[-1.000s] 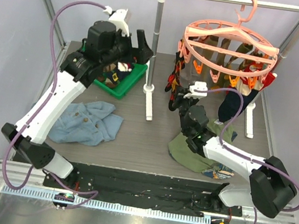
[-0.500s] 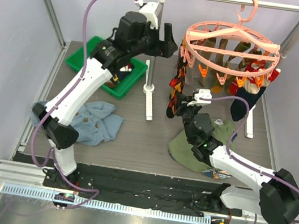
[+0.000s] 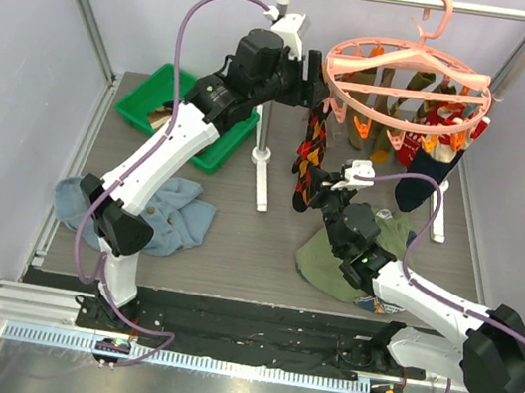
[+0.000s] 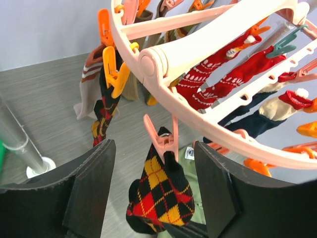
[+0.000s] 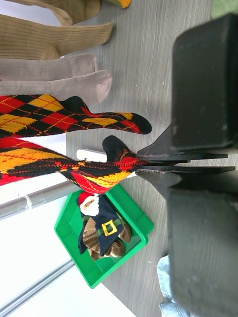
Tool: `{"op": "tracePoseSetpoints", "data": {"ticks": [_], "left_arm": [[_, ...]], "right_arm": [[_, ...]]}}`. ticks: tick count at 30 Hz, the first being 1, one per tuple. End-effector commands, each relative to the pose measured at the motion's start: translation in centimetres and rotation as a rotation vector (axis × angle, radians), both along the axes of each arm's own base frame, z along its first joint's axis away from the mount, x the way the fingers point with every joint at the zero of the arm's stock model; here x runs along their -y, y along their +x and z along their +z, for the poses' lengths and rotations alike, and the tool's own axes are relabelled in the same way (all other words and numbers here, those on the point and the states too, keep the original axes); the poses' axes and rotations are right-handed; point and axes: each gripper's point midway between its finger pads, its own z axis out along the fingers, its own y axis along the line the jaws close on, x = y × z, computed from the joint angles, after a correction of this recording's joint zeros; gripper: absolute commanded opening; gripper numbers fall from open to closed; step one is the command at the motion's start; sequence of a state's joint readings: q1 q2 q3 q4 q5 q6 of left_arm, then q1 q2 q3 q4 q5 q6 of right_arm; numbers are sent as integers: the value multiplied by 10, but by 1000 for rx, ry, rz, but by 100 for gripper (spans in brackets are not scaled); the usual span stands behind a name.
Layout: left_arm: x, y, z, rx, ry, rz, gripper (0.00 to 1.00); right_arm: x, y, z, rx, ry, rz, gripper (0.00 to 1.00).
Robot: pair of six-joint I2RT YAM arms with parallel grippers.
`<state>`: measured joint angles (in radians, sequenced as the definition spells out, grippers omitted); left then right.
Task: Remove the socks clipped to the hanger
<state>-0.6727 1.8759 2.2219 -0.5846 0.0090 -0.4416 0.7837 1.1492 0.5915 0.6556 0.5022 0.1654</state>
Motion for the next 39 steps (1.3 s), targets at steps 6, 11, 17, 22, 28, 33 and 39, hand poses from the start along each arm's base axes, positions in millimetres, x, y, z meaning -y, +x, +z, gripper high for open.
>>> {"op": "tracePoseSetpoints", "data": {"ticks": [6,11,17,22,28,33,39], "left_arm": [[17,10,18,81,-50,-15,64],[23,14,18,100,-66,-18,58],[28,17,15,106,-68,-22,49],[32,18,15,111,-75,-26,47],[38,18,12,117,-87,-42,46],[39,18,14,115,-100,-46,31],[39,16,16,117,-101,-51,3]], "right_arm": [[-2,-6,19,37,63,20,1],[-2,-7,18,36,61,23,1],[-1,-8,16,30,67,22,1],[-2,-8,15,27,72,23,1],[-3,-8,15,26,87,29,1],[-3,-10,15,27,92,31,1],[1,-10,13,21,96,20,1]]}}
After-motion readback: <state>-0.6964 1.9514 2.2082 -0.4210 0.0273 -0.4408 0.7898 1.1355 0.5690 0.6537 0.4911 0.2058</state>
